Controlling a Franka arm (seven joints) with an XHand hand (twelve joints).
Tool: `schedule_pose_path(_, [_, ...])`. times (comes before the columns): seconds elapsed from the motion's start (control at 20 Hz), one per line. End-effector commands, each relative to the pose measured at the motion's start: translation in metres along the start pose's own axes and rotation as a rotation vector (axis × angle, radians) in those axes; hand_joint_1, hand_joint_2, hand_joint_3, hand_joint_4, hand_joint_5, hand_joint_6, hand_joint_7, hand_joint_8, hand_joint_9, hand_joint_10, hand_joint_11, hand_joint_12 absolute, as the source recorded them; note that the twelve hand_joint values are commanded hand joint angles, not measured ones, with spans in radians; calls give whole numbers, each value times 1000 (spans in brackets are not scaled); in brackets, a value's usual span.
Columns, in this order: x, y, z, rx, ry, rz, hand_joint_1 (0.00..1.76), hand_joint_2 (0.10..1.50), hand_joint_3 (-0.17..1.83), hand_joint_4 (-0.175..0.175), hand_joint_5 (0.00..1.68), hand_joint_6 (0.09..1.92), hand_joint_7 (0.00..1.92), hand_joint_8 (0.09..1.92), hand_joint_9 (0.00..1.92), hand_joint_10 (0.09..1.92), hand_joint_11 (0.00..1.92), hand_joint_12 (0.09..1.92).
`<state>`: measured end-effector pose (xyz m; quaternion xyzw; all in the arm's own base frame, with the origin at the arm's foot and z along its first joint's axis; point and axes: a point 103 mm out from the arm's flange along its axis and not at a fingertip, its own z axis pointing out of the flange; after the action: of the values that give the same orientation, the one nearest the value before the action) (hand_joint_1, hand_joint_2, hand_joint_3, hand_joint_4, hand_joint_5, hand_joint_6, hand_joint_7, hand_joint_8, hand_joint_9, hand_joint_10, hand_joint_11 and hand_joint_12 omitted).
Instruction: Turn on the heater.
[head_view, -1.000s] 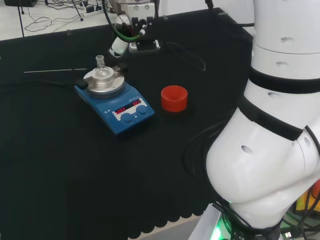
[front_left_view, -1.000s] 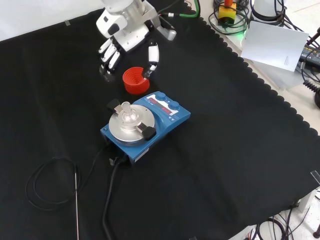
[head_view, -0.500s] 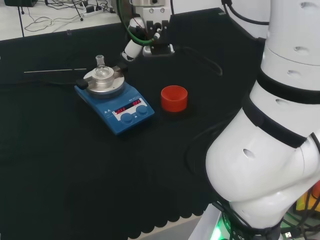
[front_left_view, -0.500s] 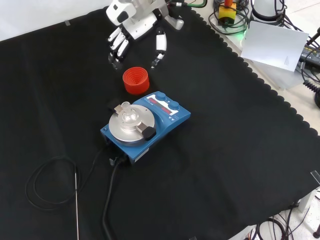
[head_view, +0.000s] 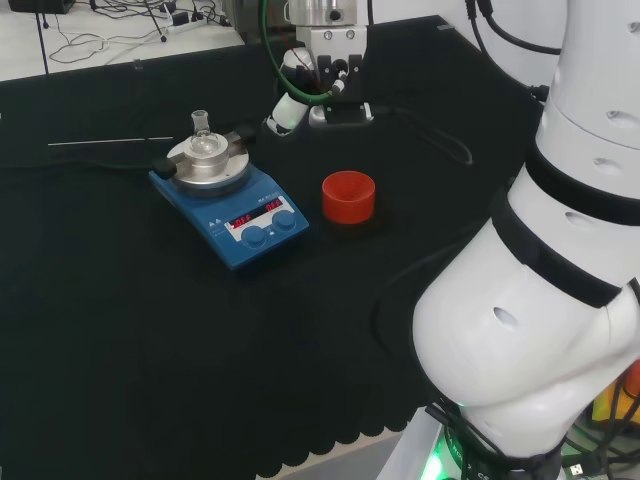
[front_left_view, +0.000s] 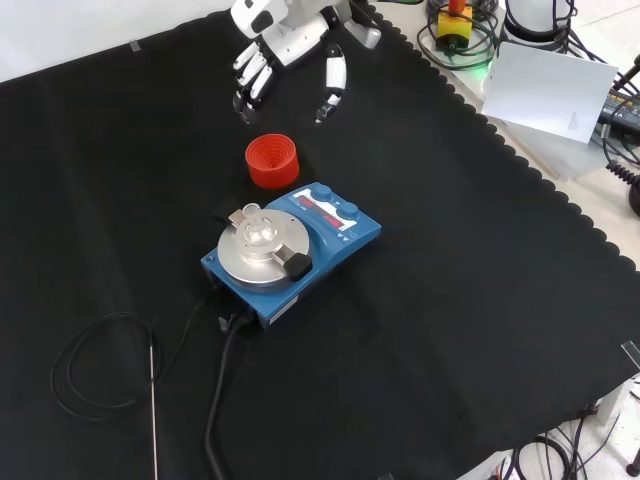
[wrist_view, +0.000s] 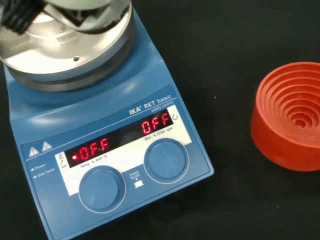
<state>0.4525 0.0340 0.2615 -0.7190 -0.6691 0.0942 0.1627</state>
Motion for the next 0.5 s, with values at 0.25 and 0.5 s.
schedule_pose_path(0.25, [-23, -36, 14, -1, 20, 11, 807, 650, 598, -21, 423, 110, 211, 693, 400, 703, 129, 1415])
schedule_pose_path(0.5, [-29, -42, 25, 43, 11, 33, 813, 653, 602, -24, 436, 87, 464, 736, 572, 677, 216, 1388])
